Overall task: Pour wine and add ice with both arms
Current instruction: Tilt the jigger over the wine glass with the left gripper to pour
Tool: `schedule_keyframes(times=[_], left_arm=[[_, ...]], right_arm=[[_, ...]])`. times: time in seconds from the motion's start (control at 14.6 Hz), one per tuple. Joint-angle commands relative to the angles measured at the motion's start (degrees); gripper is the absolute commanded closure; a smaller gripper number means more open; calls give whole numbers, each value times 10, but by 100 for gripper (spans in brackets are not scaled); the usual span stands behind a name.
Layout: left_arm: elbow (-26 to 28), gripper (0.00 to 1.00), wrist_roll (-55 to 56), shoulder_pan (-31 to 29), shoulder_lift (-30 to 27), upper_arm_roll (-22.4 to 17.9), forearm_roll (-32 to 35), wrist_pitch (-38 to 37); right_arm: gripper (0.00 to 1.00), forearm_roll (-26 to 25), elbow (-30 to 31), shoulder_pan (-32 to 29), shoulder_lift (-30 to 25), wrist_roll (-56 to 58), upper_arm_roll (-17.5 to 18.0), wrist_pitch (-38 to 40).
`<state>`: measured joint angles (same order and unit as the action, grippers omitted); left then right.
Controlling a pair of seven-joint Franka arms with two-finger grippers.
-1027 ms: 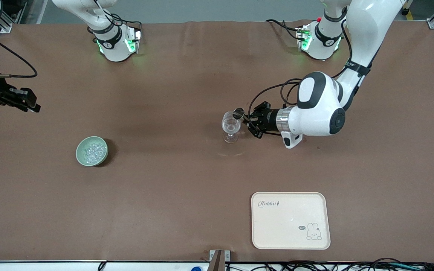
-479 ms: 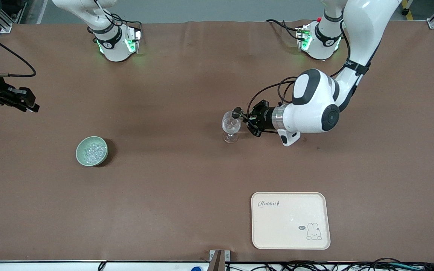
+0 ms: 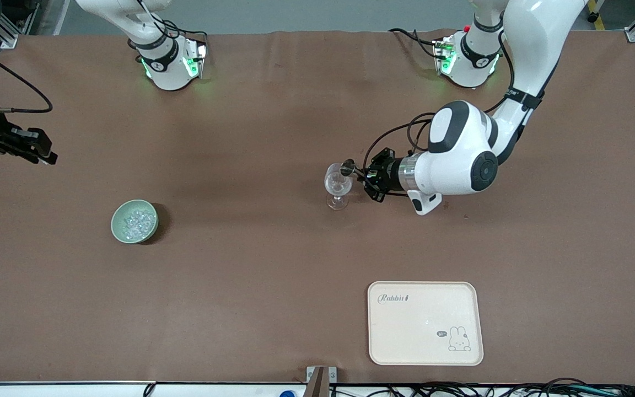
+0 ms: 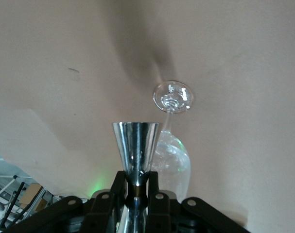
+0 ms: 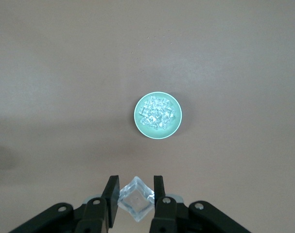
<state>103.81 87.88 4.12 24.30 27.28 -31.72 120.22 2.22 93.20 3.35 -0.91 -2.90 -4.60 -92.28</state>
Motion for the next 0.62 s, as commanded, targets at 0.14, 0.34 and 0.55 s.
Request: schedule_keyframes(times=[0.14,0.34,0.55], left_arm=[[-4,99,-96,-14,-14,1,-107,-34],[-18,99,-118,-42,-13,3,-134,-51],[-76,100,-117,-77,25,2,-161,-51]], right_arm=[[94,4,-7,-4,-1,-7,0,7],[94,4,-7,-3,-2,-8,0,7],[94,4,-7,2,-2,-11,1,7]])
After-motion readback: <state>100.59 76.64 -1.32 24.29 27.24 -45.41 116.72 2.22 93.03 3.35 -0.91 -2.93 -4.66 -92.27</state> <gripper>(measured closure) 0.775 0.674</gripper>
